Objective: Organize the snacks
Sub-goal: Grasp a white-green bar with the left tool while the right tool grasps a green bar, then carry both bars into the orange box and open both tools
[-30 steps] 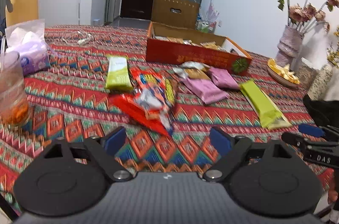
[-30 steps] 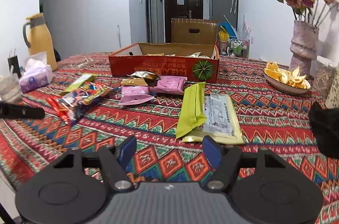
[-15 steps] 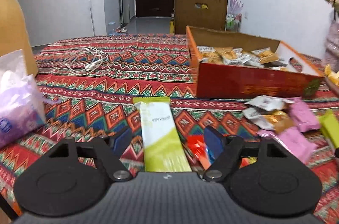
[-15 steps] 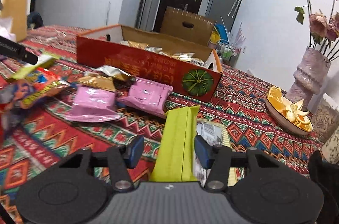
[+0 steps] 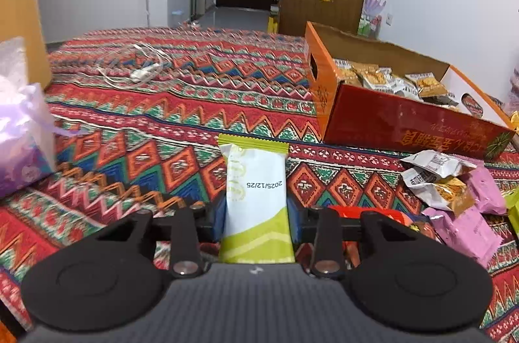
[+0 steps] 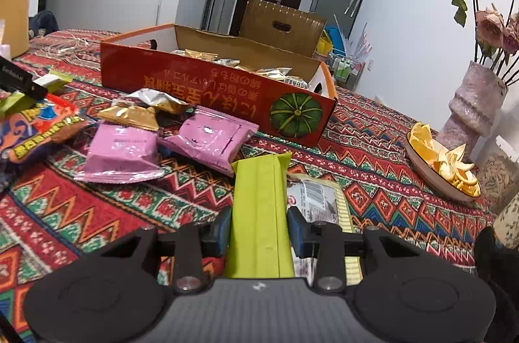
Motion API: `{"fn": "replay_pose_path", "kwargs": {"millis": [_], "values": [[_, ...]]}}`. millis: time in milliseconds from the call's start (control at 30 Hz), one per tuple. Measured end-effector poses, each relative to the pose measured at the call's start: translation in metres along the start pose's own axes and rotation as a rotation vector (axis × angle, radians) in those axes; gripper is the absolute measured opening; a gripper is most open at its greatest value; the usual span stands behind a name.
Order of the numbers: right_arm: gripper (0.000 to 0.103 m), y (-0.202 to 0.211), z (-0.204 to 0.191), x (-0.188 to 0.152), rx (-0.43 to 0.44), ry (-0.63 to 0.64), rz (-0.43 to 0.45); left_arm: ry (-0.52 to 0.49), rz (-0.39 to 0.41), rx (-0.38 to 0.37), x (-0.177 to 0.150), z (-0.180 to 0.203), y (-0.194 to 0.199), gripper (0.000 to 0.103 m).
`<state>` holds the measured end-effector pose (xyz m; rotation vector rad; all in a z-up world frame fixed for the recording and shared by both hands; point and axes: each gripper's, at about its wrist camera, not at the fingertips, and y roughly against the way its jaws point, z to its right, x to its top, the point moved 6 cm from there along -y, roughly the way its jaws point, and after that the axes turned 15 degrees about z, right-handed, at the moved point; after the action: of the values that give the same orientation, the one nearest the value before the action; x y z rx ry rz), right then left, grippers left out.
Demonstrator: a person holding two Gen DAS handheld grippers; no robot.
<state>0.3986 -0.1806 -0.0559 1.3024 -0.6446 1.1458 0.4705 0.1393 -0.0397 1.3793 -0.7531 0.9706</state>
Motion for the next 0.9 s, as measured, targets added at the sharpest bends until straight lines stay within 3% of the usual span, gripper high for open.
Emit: {"fn": "replay_pose_path", "kwargs": {"millis": [200, 367, 467, 567, 900], "values": [[0.034, 0.04, 0.007, 0.003, 0.042, -0.092, 0.037, 0.03, 0.098, 0.011, -0.001, 0.005, 0.074, 0.037], [0.034, 0.086, 0.01, 0.0, 0.114, -0.213, 0.07, 0.09, 0.134, -0.077, -0.013, 0.029, 0.142, 0.037], [0.034, 0.11, 0.004, -0.003, 0.133, -0.223, 0.08, 0.088, 0.125, -0.14, -0.024, 0.051, 0.169, 0.037], [0.034, 0.124, -0.001, -0.009, 0.164, -0.231, 0.075, 0.059, 0.114, -0.185, -0.034, 0.069, 0.188, 0.037], [0.034, 0.152, -0.003, -0.022, 0.198, -0.272, 0.083, 0.023, 0.133, -0.202, -0.039, 0.092, 0.208, 0.037]]}}
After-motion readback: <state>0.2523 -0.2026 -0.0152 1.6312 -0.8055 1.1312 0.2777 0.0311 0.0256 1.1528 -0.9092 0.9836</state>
